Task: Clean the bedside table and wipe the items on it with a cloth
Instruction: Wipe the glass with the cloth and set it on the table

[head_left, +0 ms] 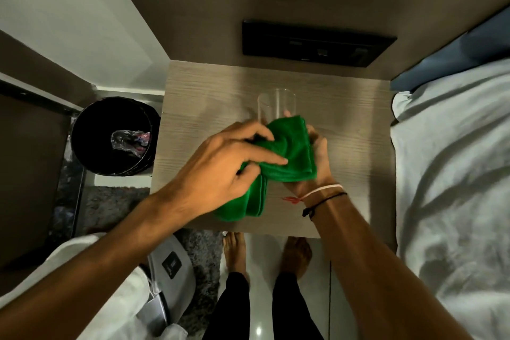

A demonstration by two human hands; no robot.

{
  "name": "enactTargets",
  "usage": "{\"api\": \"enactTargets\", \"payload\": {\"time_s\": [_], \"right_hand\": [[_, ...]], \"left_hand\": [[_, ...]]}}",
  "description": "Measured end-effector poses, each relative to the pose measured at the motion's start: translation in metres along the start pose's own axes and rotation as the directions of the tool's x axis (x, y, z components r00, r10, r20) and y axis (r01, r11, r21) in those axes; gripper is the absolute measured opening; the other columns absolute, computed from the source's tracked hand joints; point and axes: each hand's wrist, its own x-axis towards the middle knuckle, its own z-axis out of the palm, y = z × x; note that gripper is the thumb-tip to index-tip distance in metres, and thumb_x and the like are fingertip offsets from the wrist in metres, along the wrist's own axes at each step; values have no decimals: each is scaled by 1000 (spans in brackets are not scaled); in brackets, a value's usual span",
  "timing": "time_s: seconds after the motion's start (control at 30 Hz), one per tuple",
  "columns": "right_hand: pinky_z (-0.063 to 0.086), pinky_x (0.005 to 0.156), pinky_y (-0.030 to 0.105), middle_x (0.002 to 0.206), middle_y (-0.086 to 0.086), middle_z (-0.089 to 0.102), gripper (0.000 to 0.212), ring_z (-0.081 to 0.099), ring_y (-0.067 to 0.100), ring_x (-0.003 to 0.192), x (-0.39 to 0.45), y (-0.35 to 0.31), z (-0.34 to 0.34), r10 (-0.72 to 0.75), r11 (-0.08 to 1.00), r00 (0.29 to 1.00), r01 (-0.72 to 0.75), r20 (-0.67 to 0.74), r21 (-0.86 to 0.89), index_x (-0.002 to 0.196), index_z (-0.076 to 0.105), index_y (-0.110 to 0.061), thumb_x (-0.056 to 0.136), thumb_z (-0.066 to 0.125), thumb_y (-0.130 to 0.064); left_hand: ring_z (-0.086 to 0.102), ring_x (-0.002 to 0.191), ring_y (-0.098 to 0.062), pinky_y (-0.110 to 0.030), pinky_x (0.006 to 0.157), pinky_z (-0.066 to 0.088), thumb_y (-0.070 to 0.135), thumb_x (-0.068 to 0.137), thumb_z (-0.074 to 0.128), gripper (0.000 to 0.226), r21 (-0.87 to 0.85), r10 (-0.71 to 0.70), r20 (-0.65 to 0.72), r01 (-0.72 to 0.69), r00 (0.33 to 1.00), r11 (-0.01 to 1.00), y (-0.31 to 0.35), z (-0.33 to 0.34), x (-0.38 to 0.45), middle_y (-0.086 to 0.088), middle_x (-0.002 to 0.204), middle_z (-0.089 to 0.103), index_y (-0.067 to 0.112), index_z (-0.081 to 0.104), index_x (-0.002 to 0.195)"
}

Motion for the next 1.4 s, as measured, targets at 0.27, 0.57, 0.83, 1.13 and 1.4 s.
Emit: {"api": "enactTargets", "payload": {"time_s": [0.27, 0.57, 0.83, 1.13, 1.4], "right_hand": [[32, 119, 42, 136, 10, 58, 52, 54, 28, 126, -9, 2, 5, 81, 997, 996, -81, 30, 3, 120, 62, -11, 74, 75, -32], [49, 93, 37, 100, 10, 65, 39, 61, 24, 93, -16, -12, -8, 38, 997, 999, -39, 19, 69, 98, 68, -13, 75, 66, -44], [56, 97, 34, 124, 8, 63, 50, 62, 20, 114, -4, -75, -28, -43, 988, 983, 68, -179, 139, 124, 60, -14, 95, 55, -55], [48, 108, 33, 140, 25, 56, 65, 57, 30, 130, 34, -153, -37, 71, 815, 944, 132, -323, 565, 137, 52, 7, 92, 70, -36], [46, 108, 32, 144, 17, 55, 51, 54, 26, 133, 52, -179, -46, 99, 808, 934, 125, -342, 576, 140, 53, 0, 102, 53, -33]], "left_hand": [[63, 106, -22, -40, 94, 54, -7, 85, 53, 46, -53, -130, -367, 119, 921, 992, 0, -19, 36, -11, 122, 63, 18, 74, 116], [57, 96, 7, -15, 81, 52, -10, 85, 60, 45, -66, 23, 5, -23, 1000, 998, 17, 12, 27, -8, 126, 62, 20, 75, 116], [55, 95, 0, -9, 79, 43, -8, 86, 56, 51, 29, -81, -53, 82, 995, 996, 4, 15, 22, -1, 128, 64, 28, 73, 119], [60, 101, -26, -47, 71, 59, 0, 84, 61, 48, 240, -137, -128, 164, 982, 957, -9, 37, 56, -4, 127, 63, 29, 71, 121], [60, 103, -27, -47, 67, 60, 0, 84, 62, 49, 281, -148, -58, 159, 987, 946, -7, 54, 69, -4, 127, 63, 29, 71, 122]]}}
